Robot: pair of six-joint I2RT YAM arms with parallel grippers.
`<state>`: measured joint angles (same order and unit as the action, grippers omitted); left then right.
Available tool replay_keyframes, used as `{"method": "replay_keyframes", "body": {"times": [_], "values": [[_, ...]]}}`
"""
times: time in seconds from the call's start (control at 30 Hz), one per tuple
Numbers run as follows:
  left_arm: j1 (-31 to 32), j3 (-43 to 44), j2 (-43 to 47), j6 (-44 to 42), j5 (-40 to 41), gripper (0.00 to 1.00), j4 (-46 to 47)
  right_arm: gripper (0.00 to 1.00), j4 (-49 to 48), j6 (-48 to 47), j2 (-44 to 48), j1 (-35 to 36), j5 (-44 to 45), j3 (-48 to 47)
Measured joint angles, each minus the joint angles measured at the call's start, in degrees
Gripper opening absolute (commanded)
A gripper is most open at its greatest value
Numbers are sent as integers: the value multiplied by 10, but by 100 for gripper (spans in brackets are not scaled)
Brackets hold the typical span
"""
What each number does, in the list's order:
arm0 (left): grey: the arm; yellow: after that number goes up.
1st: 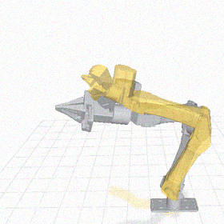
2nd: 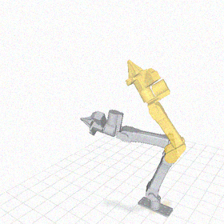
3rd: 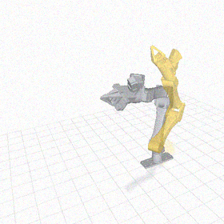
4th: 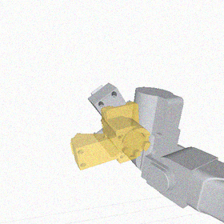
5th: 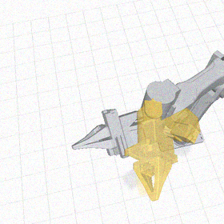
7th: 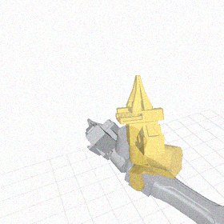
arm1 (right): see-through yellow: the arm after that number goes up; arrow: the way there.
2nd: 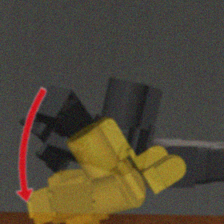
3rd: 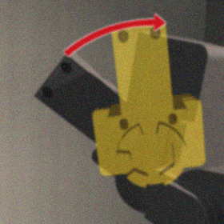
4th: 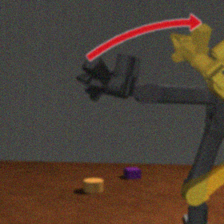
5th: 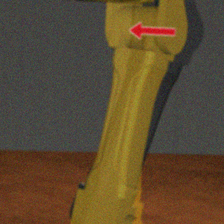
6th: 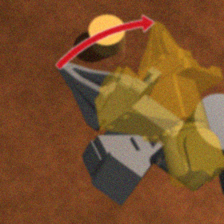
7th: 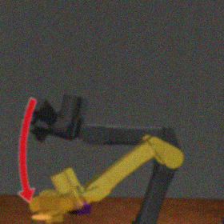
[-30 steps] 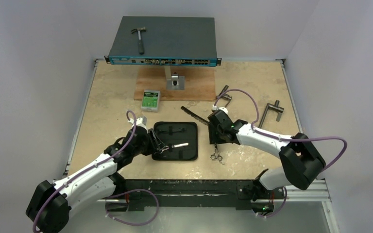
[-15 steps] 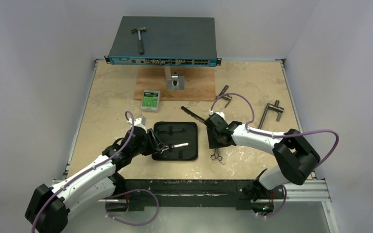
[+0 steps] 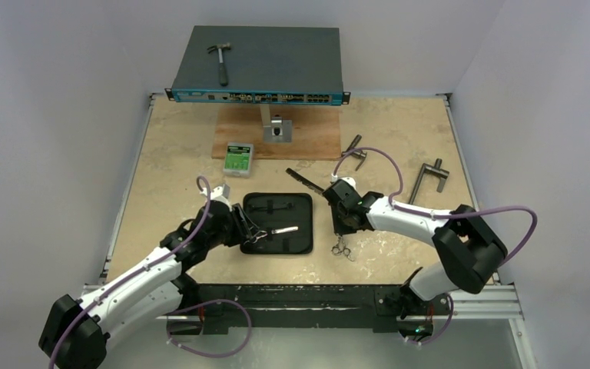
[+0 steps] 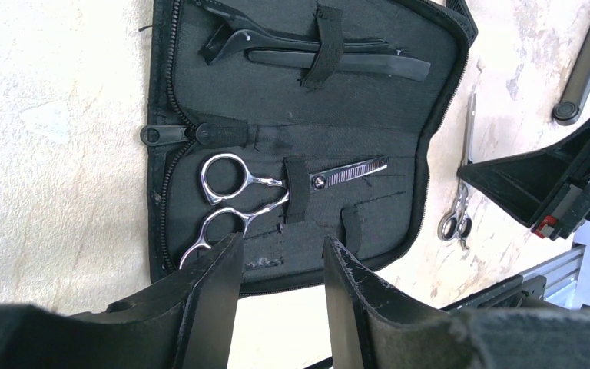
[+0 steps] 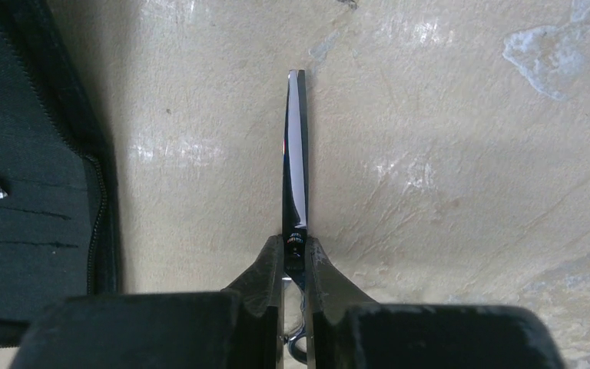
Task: Sort the hair-cutting tools
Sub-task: Pick up the scissors from the center of the board.
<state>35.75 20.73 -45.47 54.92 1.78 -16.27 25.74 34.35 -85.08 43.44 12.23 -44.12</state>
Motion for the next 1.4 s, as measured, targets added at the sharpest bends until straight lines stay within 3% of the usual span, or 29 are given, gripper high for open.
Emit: {"method": "replay_keyframes", "body": {"times": [0.3, 0.63, 0.93, 1.17, 1.4], "values": [[0, 0, 8, 0, 8, 42, -24, 0, 76, -21, 91, 19, 30, -30], [0, 0, 102, -1, 15, 43, -31, 0, 107, -135, 112, 158, 30, -132], [0, -12, 163, -2, -21, 43, 51, 0, 157, -235, -27, 278, 37, -202], [0, -98, 160, 29, -97, 43, 180, 0, 177, -272, -24, 288, 23, -217], [0, -106, 127, 30, -156, 43, 268, 0, 162, -276, -17, 289, 10, -225]]}}
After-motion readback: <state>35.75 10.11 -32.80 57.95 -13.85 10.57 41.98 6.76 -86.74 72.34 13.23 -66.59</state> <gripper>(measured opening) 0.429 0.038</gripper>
